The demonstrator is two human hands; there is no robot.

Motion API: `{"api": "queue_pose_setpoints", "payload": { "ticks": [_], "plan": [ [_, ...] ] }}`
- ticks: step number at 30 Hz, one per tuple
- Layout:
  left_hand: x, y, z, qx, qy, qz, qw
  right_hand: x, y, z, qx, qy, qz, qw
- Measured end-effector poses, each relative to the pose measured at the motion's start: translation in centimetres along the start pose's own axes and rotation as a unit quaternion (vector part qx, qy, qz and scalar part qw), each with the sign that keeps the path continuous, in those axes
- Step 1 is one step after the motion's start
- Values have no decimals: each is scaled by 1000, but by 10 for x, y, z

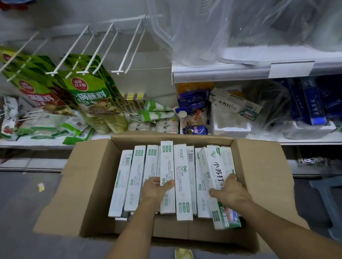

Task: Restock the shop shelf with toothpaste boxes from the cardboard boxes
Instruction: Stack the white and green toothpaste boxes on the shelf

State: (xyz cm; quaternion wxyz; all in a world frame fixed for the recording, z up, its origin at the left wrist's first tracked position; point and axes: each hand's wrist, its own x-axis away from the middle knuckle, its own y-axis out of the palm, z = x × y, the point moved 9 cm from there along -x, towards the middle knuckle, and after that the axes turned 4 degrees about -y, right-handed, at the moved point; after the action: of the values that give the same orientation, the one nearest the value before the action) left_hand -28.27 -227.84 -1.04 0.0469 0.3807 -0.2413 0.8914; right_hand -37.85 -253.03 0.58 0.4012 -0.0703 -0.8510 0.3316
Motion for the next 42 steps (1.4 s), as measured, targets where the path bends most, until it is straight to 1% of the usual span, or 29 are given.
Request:
{"api": "queue_pose_setpoints", "payload": {
  "ticks": [2,4,6,7,9,11,14,16,18,23,25,29,32,34,37,42],
  "plan": [
    [5,-1,12,-51,59,31,996,3,1,3,-29,-7,1,1000],
    [13,0,25,-103,99,53,988,6,0,7,-74,-13,7,997],
    [18,3,35,-155,116,60,979,10,-2,9,-110,-19,14,994],
    [18,4,37,-160,106,58,980,12,-4,10,-122,-25,14,992],
    [14,-2,39,-133,73,58,987,18,-9,8,-138,-42,12,989],
    [13,-14,37,-81,40,56,994,24,-18,5,-134,-59,16,989],
    [20,-32,36,51,-1,15,999,35,-35,-7,-122,-84,20,989],
    [36,-39,42,116,-11,-12,993,45,-51,-19,-122,-97,23,988],
    [56,-44,54,150,-4,-41,988,59,-70,-40,-103,-124,30,986],
    [113,-56,105,188,64,-82,977,101,-126,-97,-40,-204,63,976],
    [137,-67,131,189,96,-83,974,122,-154,-121,2,-234,88,968],
    [187,-93,186,171,157,-80,970,168,-210,-166,52,-298,141,943],
    [219,-116,219,180,188,-76,963,198,-248,-187,71,-322,175,928],
    [241,-129,243,168,236,-72,954,217,-272,-196,81,-337,203,916],
    [278,-149,277,178,309,-66,932,244,-304,-210,109,-359,248,893],
    [324,-173,315,198,360,-82,908,284,-351,-233,150,-381,314,856]
  ]
}}
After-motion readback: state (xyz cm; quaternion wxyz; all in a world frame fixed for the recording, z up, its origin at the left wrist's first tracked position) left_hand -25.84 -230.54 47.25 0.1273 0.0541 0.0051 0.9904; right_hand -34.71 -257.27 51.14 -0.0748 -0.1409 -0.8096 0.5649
